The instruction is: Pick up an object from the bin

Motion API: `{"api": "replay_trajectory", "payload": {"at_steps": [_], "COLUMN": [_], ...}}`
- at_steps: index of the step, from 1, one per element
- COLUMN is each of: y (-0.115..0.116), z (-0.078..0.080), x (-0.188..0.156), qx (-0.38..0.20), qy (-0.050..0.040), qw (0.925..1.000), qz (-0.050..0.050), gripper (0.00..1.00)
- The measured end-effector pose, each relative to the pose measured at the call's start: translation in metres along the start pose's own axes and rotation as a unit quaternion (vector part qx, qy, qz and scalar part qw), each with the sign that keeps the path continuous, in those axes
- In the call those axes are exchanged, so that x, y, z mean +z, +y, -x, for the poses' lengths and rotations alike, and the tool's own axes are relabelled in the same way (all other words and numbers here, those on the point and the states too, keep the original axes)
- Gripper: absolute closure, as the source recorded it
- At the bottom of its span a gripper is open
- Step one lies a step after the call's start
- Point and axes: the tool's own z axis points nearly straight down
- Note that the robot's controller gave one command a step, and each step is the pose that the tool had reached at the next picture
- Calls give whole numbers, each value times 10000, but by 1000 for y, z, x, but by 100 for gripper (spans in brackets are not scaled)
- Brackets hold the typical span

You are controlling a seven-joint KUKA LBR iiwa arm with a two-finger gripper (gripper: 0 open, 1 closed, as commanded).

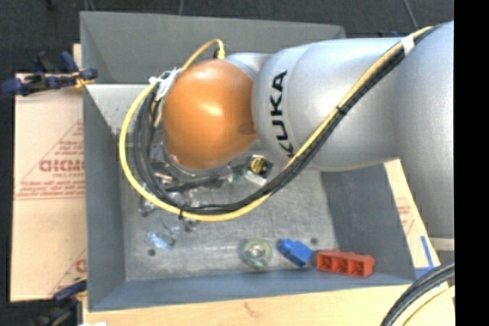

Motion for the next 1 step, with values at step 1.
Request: {"api": "replay_trajectory", "payload": {"at_steps": [1], "y": [0], "z": [0], "x": [-6], "qx": [30], "qy": [18], "qw": [10000], "qz": [29], "gripper": [100]}}
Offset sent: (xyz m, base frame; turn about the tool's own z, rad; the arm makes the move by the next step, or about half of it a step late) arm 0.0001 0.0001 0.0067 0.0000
